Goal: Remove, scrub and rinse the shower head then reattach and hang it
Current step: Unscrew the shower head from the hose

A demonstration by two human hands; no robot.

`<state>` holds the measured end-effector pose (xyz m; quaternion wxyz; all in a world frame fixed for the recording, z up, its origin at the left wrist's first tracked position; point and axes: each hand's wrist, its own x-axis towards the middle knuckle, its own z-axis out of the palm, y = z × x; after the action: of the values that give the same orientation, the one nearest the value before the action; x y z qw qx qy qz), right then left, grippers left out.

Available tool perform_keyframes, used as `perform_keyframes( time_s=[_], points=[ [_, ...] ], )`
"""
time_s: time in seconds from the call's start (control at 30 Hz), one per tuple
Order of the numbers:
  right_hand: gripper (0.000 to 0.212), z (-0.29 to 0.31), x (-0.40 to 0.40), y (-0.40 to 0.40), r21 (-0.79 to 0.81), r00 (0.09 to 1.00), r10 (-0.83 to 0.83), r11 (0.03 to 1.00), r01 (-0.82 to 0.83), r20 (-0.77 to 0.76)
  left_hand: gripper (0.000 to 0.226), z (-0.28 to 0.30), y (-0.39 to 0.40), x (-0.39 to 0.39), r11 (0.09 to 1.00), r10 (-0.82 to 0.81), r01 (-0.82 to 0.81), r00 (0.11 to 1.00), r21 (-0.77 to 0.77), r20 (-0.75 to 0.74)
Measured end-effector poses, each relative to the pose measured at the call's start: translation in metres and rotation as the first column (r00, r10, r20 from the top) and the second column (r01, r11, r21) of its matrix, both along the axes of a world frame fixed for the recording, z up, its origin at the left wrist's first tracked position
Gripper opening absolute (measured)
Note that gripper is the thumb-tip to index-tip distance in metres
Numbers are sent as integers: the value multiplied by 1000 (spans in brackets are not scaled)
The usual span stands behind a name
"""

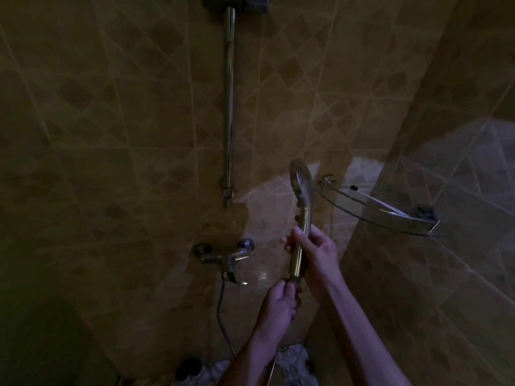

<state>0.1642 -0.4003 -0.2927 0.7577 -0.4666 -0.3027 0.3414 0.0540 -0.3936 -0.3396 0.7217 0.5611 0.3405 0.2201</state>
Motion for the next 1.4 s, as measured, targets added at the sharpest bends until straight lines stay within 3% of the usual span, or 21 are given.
perform_keyframes(
  time_s=[0.13, 0.27, 0.47, 0.63, 0.83, 1.1, 1.4],
  points=[
    [27, -4, 0, 2, 34, 995, 14, 999, -11, -103, 22, 2, -2, 3, 999, 22, -21, 999, -24, 31],
    [29, 0, -2, 0, 7, 998, 11, 1000, -10, -59, 23, 4, -4, 1, 1000, 11, -10, 999, -14, 38],
    [28, 3, -2, 2, 107, 975, 88, 992, -67, -205, 19, 0, -1, 1, 1000, -1, 1, 1000, 21, 27],
    [25, 9, -2, 7, 42, 1000, -28, 999, 29, -9, 15, 9, 1, -2, 1000, 3, -3, 996, -1, 84],
    [19, 32, 9, 6, -34, 987, -42, 998, 48, 158, 15, 16, 13, -9, 999, 54, -54, 995, -2, 89],
    [22, 79, 23, 26, -10, 995, -40, 999, 41, 91, 24, 38, 52, -5, 982, 107, -125, 985, 138, 134],
    [17, 161, 45, 52, 37, 967, -114, 993, 109, 229, 20, 90, 112, -2, 944, 149, -221, 948, 246, 280]
  ],
)
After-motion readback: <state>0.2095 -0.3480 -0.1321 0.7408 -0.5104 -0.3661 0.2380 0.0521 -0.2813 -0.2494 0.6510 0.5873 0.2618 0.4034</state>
